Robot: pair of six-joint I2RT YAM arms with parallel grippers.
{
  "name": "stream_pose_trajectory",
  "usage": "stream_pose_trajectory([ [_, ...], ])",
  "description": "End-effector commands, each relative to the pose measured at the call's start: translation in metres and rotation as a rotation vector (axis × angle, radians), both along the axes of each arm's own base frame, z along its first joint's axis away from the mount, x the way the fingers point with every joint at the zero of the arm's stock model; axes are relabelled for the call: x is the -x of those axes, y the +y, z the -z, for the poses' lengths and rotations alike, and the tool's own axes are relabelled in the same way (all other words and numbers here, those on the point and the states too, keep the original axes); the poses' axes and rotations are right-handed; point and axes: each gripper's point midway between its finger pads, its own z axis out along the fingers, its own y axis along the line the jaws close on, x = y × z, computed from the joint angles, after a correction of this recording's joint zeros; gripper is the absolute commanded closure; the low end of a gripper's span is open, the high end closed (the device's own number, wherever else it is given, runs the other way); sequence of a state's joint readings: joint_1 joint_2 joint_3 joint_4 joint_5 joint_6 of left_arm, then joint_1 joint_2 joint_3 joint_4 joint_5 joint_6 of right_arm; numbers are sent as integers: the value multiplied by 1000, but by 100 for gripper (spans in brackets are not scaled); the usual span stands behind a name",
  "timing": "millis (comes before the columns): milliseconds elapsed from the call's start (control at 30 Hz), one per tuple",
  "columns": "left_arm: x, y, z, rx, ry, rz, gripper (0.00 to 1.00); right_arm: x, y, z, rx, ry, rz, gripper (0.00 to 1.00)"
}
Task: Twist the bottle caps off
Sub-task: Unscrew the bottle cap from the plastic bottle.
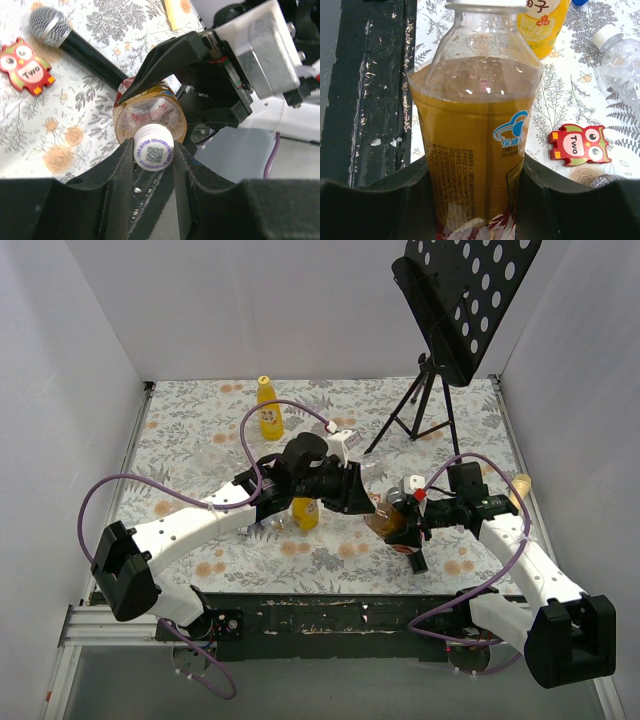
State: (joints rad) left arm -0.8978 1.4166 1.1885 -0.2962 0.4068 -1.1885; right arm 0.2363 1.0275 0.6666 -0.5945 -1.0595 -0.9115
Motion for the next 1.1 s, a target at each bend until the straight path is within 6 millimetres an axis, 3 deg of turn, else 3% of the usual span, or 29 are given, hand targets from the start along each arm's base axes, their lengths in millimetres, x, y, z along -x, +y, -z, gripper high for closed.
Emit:
stream_pose_trajectory([
  [0,-14,3,-58,153,95,-193,100,-4,1,4,-7,-36,-12,99],
  [367,-25,4,-55,130,-20,-182,100,-2,1,10,-3,-14,-22,99],
  [400,-24,4,-54,124,-51,-157,94,-2,1,10,-5,-18,-24,99],
  [433,-22,4,-54,124,-76,-134,78,-2,0,9,-5,-20,-22,99],
  [500,-19,5,-54,124,-117,-97,60,-1,0,9,-7,-21,-23,99],
  [633,-22,10,-49,84,-186,-62,31,-1,-1,9,-8,-21,-20,99],
  [767,-26,17,-51,65,-256,-59,9,0,-1,8,-14,-26,-23,99],
  [833,-26,21,-55,63,-296,-51,2,0,-1,8,-13,-27,-25,99],
  [1067,-24,36,-75,60,-514,0,2,2,-1,7,-16,-32,-32,99],
])
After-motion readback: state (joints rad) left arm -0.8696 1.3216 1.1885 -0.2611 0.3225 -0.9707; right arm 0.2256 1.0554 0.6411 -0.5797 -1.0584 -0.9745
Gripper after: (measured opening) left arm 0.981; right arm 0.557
